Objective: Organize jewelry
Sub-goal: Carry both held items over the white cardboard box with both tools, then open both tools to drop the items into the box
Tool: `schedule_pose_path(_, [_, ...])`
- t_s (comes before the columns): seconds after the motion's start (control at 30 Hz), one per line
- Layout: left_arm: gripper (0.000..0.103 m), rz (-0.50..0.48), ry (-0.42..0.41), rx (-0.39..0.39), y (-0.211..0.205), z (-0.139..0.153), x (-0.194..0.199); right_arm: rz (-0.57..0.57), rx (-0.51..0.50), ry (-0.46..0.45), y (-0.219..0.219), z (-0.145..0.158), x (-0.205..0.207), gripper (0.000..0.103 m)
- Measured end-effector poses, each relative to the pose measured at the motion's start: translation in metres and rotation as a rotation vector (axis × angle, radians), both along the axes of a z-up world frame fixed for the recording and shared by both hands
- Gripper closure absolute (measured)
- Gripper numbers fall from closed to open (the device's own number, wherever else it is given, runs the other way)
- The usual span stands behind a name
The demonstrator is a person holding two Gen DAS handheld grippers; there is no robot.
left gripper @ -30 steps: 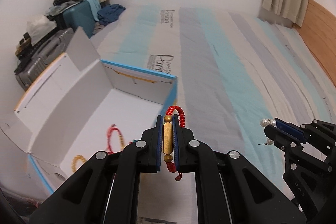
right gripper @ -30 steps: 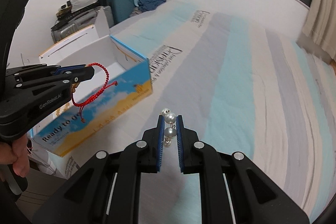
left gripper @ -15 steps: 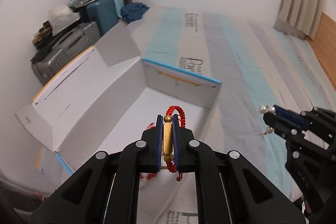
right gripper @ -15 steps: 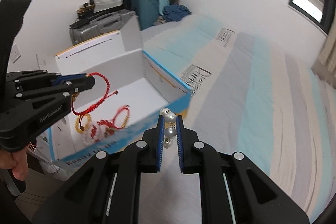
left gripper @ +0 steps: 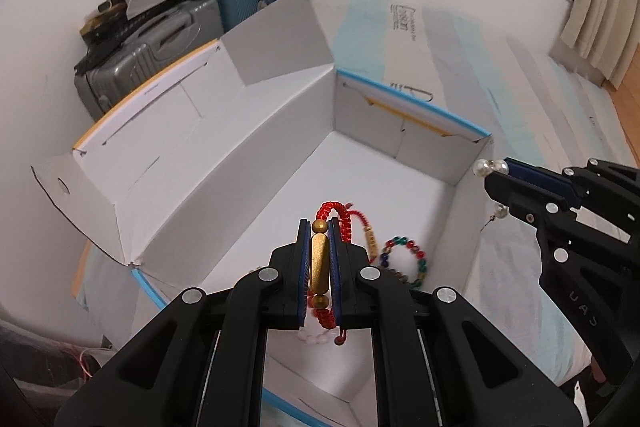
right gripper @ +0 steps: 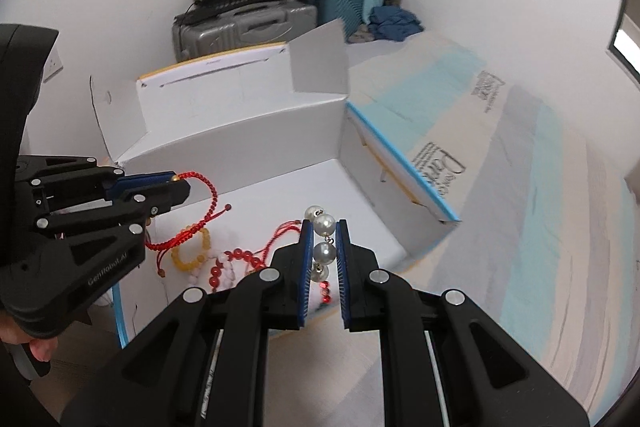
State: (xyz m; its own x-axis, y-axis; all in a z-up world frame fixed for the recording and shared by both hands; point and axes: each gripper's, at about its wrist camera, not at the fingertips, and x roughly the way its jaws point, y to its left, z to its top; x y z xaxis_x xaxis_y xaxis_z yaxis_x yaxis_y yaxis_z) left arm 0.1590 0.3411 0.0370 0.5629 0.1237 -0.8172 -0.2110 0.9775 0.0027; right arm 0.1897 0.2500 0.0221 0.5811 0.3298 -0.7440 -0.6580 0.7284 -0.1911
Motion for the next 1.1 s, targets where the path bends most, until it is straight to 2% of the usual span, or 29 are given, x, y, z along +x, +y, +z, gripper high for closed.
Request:
schedule_pose_path(0.27, [0.095, 0.008, 0.102, -0.036, 0.023, -0.032, 0.012, 0.032, -0.078, 0.111, 0.033, -0.033, 0.020, 0.092])
schedule_pose_path(0.73, [0.095, 0.012, 0.351, -0.125, 0.046, -0.100, 0.029, 0.055, -0.312, 0.363, 0.061, -0.103, 0.049, 0.092])
schedule_pose_path(0.9, [0.094, 0.005, 0.367, -0.126, 0.046, -0.107, 0.029, 0.049, -0.349, 0.398, 0.064, -0.118, 0.051, 0.092])
schedule_pose_path(1.07, [0.092, 0.022, 0.343, -0.119, 0.048, -0.106, 0.027, 0.048, -0.347, 0.392, 0.063, -0.124, 0.049, 0.090])
schedule_pose_path(1.1, [0.087, 0.026, 0.332, -0.113, 0.048, -0.105, 0.026, 0.046, -0.348, 0.388, 0.063, -0.124, 0.049, 0.088])
